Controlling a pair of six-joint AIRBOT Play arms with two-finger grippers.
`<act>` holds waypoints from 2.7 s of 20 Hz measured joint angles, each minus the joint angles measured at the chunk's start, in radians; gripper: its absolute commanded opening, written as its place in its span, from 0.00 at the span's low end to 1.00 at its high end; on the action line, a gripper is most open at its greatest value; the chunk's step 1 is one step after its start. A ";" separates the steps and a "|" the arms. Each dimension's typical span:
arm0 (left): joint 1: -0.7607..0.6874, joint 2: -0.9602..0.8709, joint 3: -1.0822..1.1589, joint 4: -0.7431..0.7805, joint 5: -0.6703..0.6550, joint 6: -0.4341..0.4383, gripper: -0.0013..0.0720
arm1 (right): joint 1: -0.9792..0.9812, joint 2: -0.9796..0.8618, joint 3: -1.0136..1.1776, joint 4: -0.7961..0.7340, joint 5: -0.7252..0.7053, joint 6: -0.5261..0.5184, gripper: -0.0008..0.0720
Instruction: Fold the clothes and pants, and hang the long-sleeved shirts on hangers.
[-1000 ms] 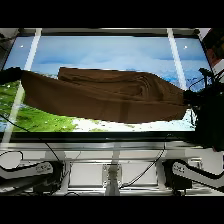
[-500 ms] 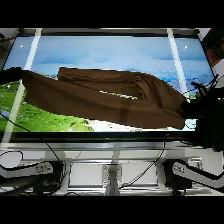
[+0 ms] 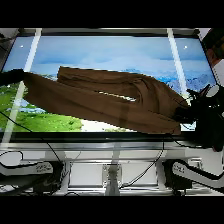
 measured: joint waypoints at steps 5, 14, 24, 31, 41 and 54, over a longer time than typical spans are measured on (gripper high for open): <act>0.002 -0.001 0.000 0.002 -0.012 -0.001 0.98 | 0.000 0.000 0.049 0.000 -0.021 0.004 0.43; 0.083 -0.003 0.000 0.284 -0.233 -0.161 0.96 | 0.000 0.000 0.146 -0.007 -0.009 0.004 0.97; 0.139 -0.149 0.000 0.234 -0.307 -0.261 0.86 | 0.000 0.000 0.158 -0.008 -0.015 0.004 0.96; 0.108 -0.227 0.000 0.204 -0.197 -0.267 0.47 | 0.000 0.000 0.158 -0.004 -0.016 0.016 0.96; 0.085 -0.243 0.000 0.206 -0.077 -0.267 0.04 | 0.000 0.000 0.158 -0.002 -0.016 0.046 0.96; 0.098 0.005 0.086 0.247 -0.205 -0.262 0.04 | 0.000 0.000 0.158 0.041 -0.011 0.059 0.96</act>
